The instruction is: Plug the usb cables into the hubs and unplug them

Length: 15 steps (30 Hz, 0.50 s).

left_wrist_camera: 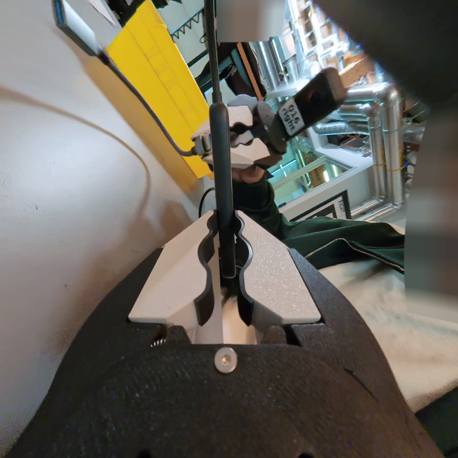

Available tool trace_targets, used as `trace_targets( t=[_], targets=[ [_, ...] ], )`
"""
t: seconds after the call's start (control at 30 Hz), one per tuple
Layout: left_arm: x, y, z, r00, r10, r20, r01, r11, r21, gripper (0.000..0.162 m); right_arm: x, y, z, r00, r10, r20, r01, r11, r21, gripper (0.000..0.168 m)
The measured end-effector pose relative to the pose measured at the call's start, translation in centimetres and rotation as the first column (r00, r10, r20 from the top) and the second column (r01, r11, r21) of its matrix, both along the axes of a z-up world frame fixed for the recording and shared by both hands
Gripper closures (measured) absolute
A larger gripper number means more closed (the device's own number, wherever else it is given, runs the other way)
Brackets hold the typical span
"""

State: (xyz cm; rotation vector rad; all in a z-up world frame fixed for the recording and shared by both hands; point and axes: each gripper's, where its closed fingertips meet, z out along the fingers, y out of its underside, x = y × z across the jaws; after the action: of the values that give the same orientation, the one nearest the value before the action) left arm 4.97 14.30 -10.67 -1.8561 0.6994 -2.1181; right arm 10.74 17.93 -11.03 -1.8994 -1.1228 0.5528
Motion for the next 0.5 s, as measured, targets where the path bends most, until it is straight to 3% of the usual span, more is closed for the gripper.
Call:
trace_targets(
  t=[0.27, 0.5],
  targets=[
    [0.0, 0.5, -0.4, 0.999, 0.039, -0.030, -0.039, 0.999, 0.015, 0.153, -1.5, -1.5, -1.1, 0.971, -0.007, 0.241, -0.003, 0.999, 0.042, 0.153],
    [0.4, 0.1, -1.1, 0.996, 0.037, -0.084, -0.031, 0.997, 0.072, 0.154, -1.6, -1.7, -1.2, 0.948, -0.016, 0.318, -0.016, 0.995, 0.097, 0.153]
  ],
)
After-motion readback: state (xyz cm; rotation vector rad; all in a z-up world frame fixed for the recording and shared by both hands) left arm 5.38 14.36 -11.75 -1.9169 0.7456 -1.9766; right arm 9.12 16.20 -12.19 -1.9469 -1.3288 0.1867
